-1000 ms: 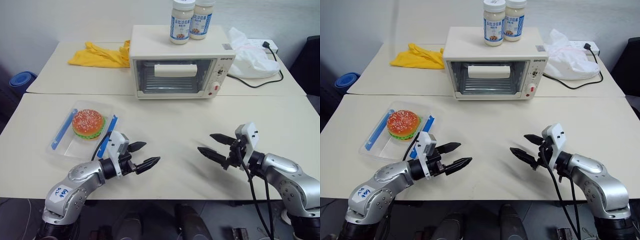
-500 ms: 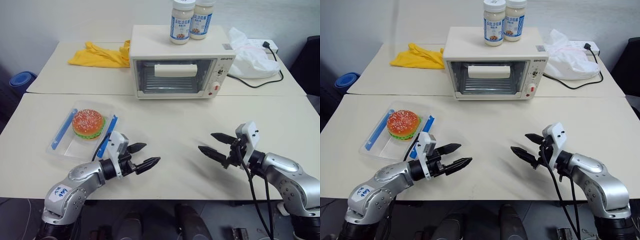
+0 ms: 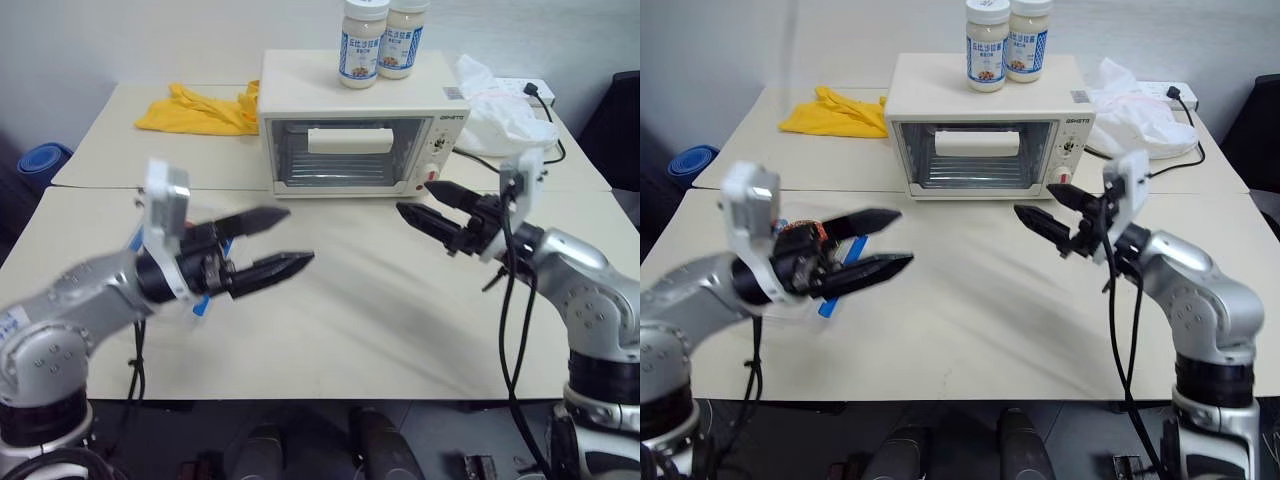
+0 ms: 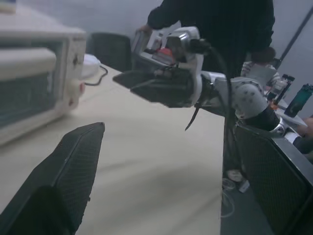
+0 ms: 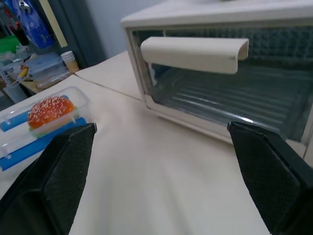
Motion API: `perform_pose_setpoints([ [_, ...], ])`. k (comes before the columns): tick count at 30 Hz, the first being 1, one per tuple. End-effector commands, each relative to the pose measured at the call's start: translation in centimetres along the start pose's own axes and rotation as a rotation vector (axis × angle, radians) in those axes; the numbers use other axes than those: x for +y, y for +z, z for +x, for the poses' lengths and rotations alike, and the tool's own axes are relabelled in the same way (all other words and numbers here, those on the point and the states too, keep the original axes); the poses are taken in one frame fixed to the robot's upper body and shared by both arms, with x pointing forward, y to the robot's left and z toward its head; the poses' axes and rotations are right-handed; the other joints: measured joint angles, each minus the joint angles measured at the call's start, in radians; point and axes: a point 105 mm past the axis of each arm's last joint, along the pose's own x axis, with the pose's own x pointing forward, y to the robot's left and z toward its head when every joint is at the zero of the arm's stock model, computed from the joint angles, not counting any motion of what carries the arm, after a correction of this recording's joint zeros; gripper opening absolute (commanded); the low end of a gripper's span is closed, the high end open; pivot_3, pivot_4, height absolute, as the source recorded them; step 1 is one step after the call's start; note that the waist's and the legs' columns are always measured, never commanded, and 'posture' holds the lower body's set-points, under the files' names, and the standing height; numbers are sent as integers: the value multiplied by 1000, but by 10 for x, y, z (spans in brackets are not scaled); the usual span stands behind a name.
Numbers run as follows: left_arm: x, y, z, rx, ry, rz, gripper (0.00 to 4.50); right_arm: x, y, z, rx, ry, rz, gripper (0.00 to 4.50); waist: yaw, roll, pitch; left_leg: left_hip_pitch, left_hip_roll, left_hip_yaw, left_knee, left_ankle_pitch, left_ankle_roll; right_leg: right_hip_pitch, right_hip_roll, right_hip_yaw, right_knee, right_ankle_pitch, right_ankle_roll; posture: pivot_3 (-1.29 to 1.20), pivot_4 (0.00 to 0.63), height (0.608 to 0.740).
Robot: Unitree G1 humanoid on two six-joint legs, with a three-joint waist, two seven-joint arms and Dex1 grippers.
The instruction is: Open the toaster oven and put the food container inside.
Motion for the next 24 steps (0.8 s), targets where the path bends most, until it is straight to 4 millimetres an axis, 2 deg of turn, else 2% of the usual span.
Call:
perform_pose_setpoints([
  [1,26,17,-3,10,77,76,4494,-11,9,21,-11,-28,-64,4500,-1,0,0,-1,0,0,0,0,0,0,0,0,0,0,0,0,150,740],
  [6,52,13,0,141,155,202,4494,-23,16,48,-28,-41,-84,4500,-2,0,0,-4,0,1,-2,0,0,-4,0,0,-2,0,0,0,150,740],
  [10,56,12,1,163,146,242,4494,-27,19,61,-53,-38,-86,4500,-3,0,0,-5,1,2,-4,0,-1,-6,-1,0,0,0,0,0,150,740],
  [14,57,11,1,166,142,253,4494,-23,28,70,-84,-7,-93,4500,-4,0,0,-10,1,4,-3,0,-1,-13,-2,1,3,0,0,0,150,740],
  [20,66,12,2,152,180,262,4494,-2,36,73,-103,101,-110,4500,-12,0,0,-11,1,4,-2,0,-1,-15,-1,1,5,0,0,0,150,740],
  [24,78,11,4,143,227,267,4494,3,26,66,-96,105,-112,4500,-25,0,0,-10,1,4,-2,0,-1,-15,-1,2,7,0,0,0,150,740],
])
